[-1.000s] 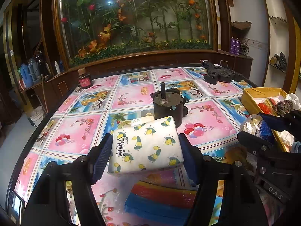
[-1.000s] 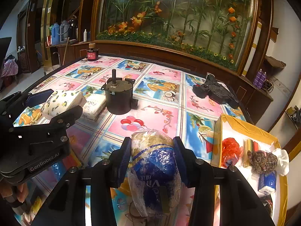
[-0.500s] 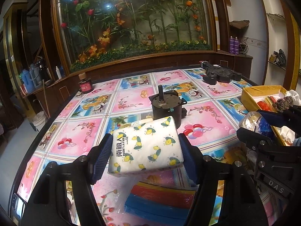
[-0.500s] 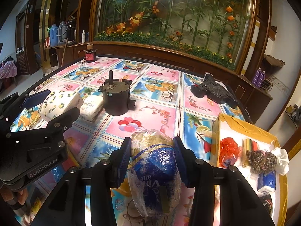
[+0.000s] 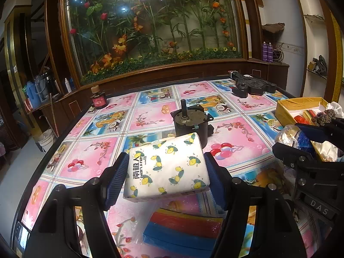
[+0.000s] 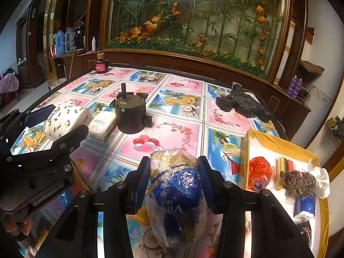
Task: Organize soft objects
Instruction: 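Lift the lemon-print tissue pack with left tool while right tool lifts the Vinda bag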
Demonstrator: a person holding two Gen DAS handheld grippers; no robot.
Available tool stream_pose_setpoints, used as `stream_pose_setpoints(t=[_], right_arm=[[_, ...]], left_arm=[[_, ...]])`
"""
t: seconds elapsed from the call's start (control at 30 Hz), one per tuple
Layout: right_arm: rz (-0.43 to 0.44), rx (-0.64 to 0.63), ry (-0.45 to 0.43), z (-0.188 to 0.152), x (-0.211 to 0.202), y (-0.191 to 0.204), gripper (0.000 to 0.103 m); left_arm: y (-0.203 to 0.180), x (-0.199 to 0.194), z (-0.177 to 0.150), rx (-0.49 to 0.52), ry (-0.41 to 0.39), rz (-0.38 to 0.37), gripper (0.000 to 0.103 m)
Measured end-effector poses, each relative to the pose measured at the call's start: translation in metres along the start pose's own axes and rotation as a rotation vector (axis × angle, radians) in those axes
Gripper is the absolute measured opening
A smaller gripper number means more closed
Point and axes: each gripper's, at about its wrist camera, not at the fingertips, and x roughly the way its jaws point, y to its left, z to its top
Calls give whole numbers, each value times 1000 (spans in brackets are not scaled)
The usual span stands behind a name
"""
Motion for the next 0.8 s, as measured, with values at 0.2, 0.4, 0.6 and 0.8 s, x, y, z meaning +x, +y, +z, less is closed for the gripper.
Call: stream_pose_setpoints(t=[0.2, 0.4, 0.6, 0.8], right_arm=[[-2, 3, -1, 0, -1, -2, 44], [-1, 3, -1, 0, -1, -2, 44], [-2, 3, -1, 0, -1, -2, 44], [-1, 6, -5, 0, -2, -3, 44]], left_arm=[[0, 0, 0, 1, 0, 0, 69], [0, 0, 0, 0, 0, 1, 69], [0, 0, 0, 0, 0, 1, 69], [0, -1, 0, -2, 2, 0, 69]])
